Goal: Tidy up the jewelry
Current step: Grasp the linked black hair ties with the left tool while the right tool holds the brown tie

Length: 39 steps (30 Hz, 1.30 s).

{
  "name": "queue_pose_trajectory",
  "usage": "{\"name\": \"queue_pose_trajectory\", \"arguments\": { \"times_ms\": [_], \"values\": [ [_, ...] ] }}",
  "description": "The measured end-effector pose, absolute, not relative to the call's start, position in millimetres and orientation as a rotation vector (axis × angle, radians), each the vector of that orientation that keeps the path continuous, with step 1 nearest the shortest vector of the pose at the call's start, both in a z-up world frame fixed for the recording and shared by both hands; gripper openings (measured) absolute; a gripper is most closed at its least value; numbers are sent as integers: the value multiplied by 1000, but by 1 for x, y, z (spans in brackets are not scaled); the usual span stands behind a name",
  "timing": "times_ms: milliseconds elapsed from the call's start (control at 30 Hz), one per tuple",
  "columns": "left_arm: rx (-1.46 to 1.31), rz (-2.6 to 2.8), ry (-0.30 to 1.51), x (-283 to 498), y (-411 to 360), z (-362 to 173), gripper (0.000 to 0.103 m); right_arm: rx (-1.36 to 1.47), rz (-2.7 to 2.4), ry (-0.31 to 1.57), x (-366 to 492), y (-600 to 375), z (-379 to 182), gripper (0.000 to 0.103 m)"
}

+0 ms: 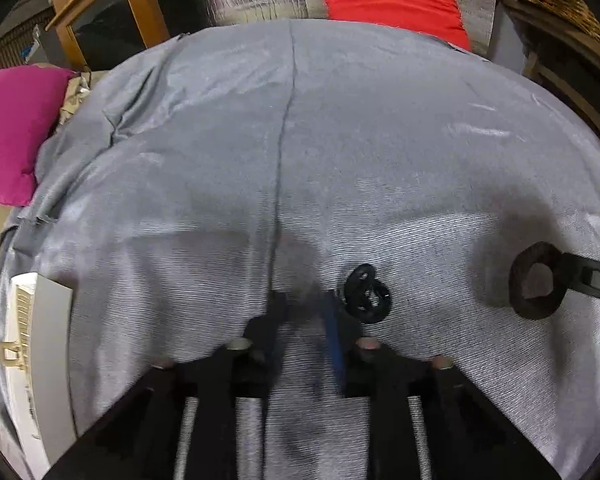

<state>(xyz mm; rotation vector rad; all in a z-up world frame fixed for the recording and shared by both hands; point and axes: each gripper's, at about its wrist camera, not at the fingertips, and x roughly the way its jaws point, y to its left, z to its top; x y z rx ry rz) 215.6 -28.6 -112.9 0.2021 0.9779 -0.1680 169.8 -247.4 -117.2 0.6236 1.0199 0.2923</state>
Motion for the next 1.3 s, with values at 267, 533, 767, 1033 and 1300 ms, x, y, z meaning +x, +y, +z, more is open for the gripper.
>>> {"name": "queue_pose_trajectory", "arguments": {
  "times_ms": [267,533,767,1033,1300],
  "values": [
    [194,-174,973,217,-41,-120,27,635,283,1029,170,-253,-123,10],
    [153,-215,985,213,-46,-124,6,641,277,1029,168,-258,-123,10],
    [162,-217,949,212,-43,-114,5,650,274,1029,168,-261,-124,10],
    [171,-216,949,215,-52,-123,64,648,281,1044,168,-257,-129,10],
    [168,-209,969,220,-50,-131,22,644,276,1045,167,-259,-130,10]
  ]
}}
